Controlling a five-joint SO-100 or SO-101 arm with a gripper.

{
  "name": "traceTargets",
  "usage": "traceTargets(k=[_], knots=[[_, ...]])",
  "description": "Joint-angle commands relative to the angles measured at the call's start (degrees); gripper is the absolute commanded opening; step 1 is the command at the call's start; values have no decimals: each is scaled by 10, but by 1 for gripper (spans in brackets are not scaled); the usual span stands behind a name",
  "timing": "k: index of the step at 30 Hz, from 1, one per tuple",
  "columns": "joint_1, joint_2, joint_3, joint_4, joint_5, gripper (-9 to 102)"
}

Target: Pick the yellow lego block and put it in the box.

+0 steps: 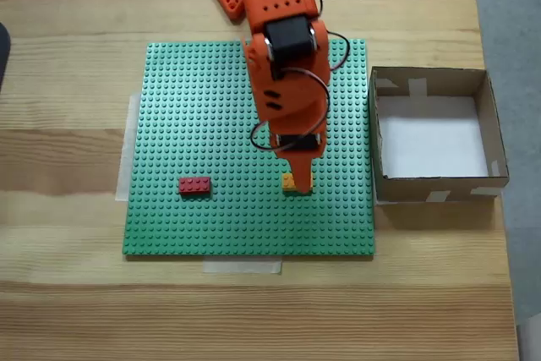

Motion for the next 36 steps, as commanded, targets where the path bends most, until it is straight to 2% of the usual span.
traceTargets(k=[1, 28, 36], knots=[[6, -4, -16, -8, 4, 22], [20, -80, 18, -72, -15, 22], [20, -86, 18, -68, -14, 22]])
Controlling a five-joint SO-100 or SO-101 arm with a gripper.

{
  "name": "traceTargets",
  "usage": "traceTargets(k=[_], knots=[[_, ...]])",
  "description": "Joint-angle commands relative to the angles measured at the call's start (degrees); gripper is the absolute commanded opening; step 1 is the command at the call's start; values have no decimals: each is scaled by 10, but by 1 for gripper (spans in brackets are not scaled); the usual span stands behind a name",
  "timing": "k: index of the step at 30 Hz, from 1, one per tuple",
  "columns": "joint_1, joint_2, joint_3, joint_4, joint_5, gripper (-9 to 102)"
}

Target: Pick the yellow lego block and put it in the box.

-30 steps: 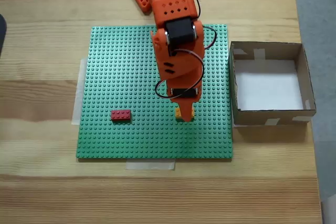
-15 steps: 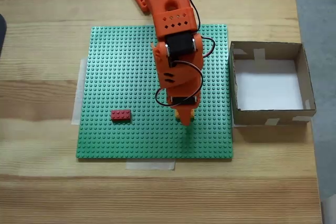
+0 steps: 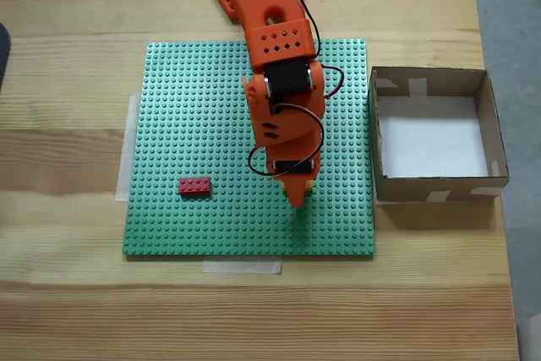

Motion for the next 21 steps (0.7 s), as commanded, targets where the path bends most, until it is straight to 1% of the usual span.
traceTargets(k=[1, 8, 17, 18, 19, 21], knots=[[1, 1, -3, 1, -1, 21], [1, -1, -1, 1, -4, 12], [2, 4, 4, 4, -22, 5], [2, 11, 7, 6, -31, 1], [2, 15, 10, 8, -33, -1], [1, 27, 17, 12, -38, -1]])
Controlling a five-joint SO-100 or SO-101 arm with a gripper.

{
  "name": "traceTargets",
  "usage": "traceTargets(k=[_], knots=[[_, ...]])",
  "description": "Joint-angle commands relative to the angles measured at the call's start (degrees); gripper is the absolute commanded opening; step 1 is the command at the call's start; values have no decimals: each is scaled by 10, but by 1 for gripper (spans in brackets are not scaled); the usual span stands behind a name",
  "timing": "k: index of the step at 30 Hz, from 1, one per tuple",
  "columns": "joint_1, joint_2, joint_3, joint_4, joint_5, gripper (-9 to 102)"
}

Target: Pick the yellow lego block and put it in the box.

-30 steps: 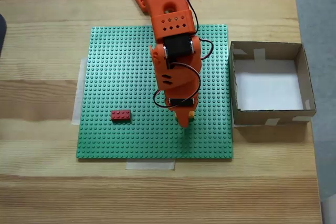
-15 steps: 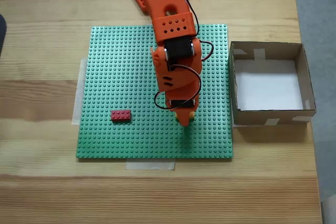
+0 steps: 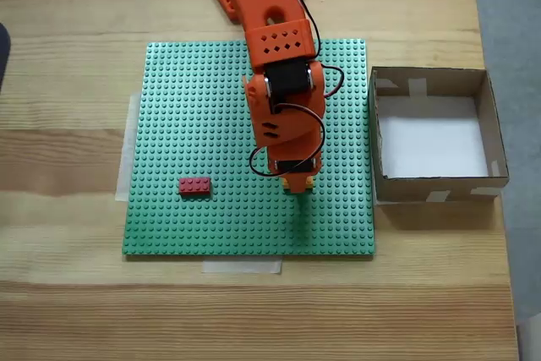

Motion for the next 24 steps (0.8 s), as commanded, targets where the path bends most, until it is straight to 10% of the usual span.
traceTargets(k=[1, 24], knots=[[2, 34, 11, 11, -9, -1], [-62, 352, 57, 77, -77, -1]])
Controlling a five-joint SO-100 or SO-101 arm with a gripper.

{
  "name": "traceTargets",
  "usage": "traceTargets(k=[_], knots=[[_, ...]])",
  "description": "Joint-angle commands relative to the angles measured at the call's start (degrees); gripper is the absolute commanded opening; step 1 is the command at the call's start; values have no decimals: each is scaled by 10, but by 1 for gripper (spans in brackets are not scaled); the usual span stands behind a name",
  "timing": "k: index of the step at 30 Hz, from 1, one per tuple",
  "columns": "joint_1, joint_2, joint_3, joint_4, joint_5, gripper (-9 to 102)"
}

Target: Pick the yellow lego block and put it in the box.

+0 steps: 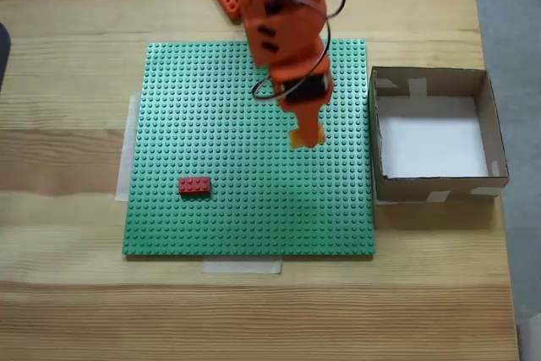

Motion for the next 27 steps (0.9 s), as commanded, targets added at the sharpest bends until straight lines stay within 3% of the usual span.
traceTargets(k=[1, 12, 27], knots=[[-36, 47, -37, 43, 1, -1], [-145, 47, -164, 117, 28, -1], [-253, 35, -106, 35, 33, -1]])
